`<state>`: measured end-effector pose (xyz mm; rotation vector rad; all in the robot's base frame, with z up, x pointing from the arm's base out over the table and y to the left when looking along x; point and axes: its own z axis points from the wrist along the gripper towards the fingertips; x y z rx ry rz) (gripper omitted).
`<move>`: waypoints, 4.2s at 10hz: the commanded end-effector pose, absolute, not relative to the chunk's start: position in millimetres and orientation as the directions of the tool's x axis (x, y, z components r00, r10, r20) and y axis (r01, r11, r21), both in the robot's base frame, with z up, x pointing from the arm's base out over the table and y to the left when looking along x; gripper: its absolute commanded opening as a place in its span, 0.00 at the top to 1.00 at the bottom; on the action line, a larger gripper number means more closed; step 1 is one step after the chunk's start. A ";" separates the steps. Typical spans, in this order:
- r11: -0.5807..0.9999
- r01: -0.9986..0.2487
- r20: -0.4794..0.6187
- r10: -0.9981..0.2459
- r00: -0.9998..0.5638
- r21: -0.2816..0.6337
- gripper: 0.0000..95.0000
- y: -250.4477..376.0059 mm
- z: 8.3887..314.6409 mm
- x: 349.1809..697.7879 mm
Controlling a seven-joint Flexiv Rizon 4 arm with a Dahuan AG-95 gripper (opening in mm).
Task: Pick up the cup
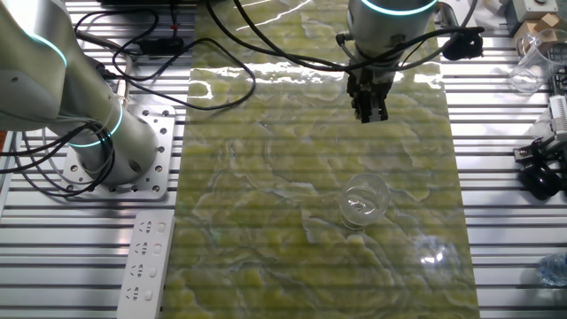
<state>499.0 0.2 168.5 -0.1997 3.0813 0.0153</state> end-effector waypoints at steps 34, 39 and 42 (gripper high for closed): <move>0.991 -0.134 -0.054 -0.134 -0.990 -0.002 1.00 -0.1 167.2 494.7; 0.990 -0.143 -0.053 -0.143 -0.988 -0.004 1.00 -0.1 165.9 491.1; 0.989 -0.148 -0.053 -0.148 -0.988 -0.004 1.00 -0.2 165.9 490.6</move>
